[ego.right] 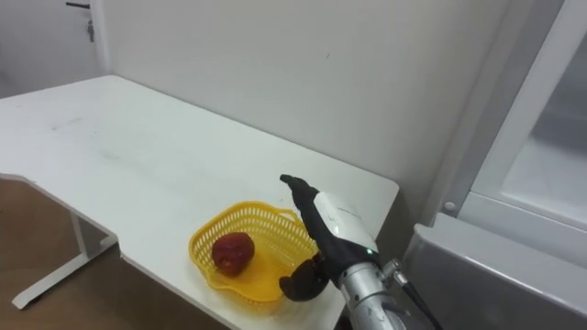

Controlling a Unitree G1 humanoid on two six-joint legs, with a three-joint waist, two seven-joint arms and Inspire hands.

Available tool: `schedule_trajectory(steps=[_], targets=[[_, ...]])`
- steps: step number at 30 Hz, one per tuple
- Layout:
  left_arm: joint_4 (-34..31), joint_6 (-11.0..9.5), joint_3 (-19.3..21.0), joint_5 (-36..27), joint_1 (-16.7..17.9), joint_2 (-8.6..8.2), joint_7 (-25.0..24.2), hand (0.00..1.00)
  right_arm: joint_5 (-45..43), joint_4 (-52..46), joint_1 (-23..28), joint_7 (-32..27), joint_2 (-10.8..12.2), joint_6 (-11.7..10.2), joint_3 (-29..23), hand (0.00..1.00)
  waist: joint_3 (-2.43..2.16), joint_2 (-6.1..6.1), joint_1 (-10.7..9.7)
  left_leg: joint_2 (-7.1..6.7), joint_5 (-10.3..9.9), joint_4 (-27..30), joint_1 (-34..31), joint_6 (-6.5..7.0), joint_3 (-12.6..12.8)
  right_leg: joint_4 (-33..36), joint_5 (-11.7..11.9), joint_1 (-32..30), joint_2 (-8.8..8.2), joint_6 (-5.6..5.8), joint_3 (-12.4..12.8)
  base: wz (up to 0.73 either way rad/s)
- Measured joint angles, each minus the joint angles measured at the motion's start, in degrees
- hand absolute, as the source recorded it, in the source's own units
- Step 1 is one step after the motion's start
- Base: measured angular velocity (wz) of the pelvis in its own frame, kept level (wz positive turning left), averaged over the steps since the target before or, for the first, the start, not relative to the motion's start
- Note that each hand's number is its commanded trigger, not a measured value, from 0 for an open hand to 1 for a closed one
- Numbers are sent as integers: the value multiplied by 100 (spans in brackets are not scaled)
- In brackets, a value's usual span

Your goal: Retrieve from the upper fridge

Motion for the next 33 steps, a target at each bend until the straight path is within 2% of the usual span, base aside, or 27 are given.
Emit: schedule_trajectory(steps=[4, 6, 11, 14, 17, 19, 24, 26, 31, 33], targets=[[-9, -7, 79, 19, 37, -5, 64, 0, 188, -868, 1, -104, -2, -9, -222, 0, -24, 35, -146, -3, 0, 0, 22, 0, 7, -3, 0, 19, -3, 0, 8, -1], [-12, -29, 86, 19, 57, -6, 91, 0, 367, -1239, 0, -266, -3, -154, -310, 0, -38, 76, -175, 8, 1, -14, 71, 1, 72, -8, 0, 27, -2, 0, 119, -14], [55, -164, 212, 33, 97, -119, 142, 0, 574, -1847, 10, -431, 12, -262, -525, 0, -19, 188, -299, 16, -1, -47, 122, 5, 150, -8, 0, 39, -4, 0, 210, -9], [119, -187, 270, 65, 134, -143, 232, 0, 578, -2308, 41, -452, 16, -344, -699, 0, -45, 269, -363, 30, 2, -113, 171, 9, 231, -7, 2, 25, -5, -3, 272, -17], [146, -235, 280, 126, 175, -153, 263, 0, 632, -2763, 43, -487, 16, -472, -815, 0, -111, 357, -491, 25, 23, -218, 271, 31, 273, -5, 2, 58, -22, -3, 296, -7], [162, -236, 294, 132, 182, -174, 297, 0, 722, -3090, 72, -492, 19, -531, -854, 0, -120, 386, -577, 33, 23, -238, 324, 31, 308, -8, 2, 97, -20, -3, 348, -9], [376, -283, 314, 130, 176, -238, 326, 0, 773, -3585, 106, -642, 69, -801, -920, 0, -101, 413, -787, 70, 22, -348, 509, 31, 467, -1, 2, 194, -4, -2, 560, -16], [393, -315, 318, 130, 176, -279, 352, 0, 768, -3660, 206, -705, 72, -827, -993, 0, -100, 410, -810, 90, 20, -382, 558, 31, 547, -1, 2, 196, 3, -2, 633, -24], [502, -348, 315, 125, 190, -342, 364, 0, 728, -3738, 366, -809, 171, -884, -1317, 0, -97, 414, -1049, 101, 20, -400, 557, 31, 587, 0, 3, 151, 16, -5, 748, -9], [503, -354, 317, 117, 216, -374, 365, 0, 732, -3856, 397, -894, 218, -885, -1539, 0, -77, 446, -1116, 107, 20, -400, 556, 31, 647, -1, 5, 131, 15, -7, 754, -7]])
